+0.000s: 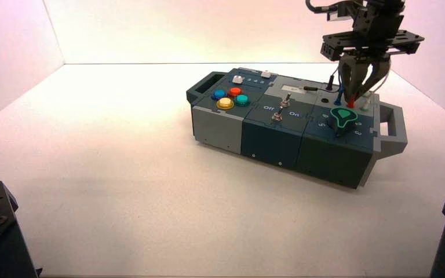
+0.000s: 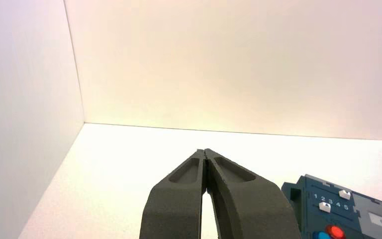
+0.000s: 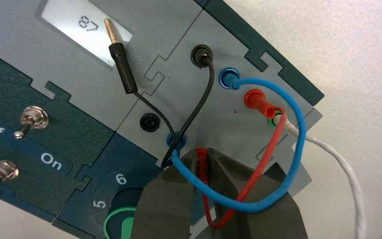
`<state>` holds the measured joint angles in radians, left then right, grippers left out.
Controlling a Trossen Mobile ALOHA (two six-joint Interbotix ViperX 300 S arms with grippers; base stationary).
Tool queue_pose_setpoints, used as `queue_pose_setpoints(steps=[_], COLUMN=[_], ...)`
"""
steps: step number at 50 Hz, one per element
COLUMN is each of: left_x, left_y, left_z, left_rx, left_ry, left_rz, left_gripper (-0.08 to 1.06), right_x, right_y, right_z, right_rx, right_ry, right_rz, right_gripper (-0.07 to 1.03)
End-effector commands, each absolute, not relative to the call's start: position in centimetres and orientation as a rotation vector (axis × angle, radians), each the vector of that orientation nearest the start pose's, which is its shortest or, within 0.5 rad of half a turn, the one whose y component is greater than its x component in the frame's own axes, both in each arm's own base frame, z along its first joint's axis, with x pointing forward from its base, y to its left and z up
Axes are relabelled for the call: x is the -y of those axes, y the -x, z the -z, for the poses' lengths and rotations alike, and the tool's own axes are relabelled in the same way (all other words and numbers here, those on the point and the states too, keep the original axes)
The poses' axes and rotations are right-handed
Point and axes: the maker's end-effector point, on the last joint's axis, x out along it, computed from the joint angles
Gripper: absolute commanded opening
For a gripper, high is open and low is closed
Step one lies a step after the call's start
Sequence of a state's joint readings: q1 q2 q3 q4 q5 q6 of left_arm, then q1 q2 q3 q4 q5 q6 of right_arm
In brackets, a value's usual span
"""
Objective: Insert the red wire.
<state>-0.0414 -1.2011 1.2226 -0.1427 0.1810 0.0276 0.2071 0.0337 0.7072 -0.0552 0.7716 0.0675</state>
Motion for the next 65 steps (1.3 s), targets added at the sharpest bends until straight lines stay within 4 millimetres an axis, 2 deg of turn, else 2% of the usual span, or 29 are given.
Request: queue_pose_setpoints(steps=[1,18,38,44,50,56,65], left_x=[1.2,1.2,1.2,1.1,1.1,1.1,1.1], left_y=[-21.7,-21.7,-21.7,-21.7,-21.6,-21.5,-21.5], left_z=[-26.2,-26.2,-26.1,-26.2,-26.0,-26.2,-26.2], left_rx=[-0.173,-0.173,-0.175,-0.174,-0.18,-0.173,-0.173], left_ry=[0.107,0.107,0.106,0.1,0.1,0.1,0.1], left_rz=[0.049,0.048,0.048,0.045,0.044,0.044,0.044], left_gripper=[-0.03,-0.03,-0.03,-0.03,-0.03,-0.03,-0.03], right_x=[-5.7,-5.6,-5.6,-5.7,-5.8,-5.8,-5.8], right_y=[-30.2,-30.2,-30.2,-30.5,-30.7,-30.8,-30.9], right_z=[-4.8,-4.2,-4.7,-5.1,-5.6,-6.3,-7.2], right_rx=[-1.481,-1.497,-1.487,-1.473,-1.453,-1.428,-1.399], right_ry=[0.169,0.176,0.181,0.18,0.171,0.167,0.164], right_rz=[-0.12,-0.118,-0.121,-0.123,-0.122,-0.123,-0.125], right_gripper=[-0.02,-0.02,0.0,0.12,0.15,0.26,0.32])
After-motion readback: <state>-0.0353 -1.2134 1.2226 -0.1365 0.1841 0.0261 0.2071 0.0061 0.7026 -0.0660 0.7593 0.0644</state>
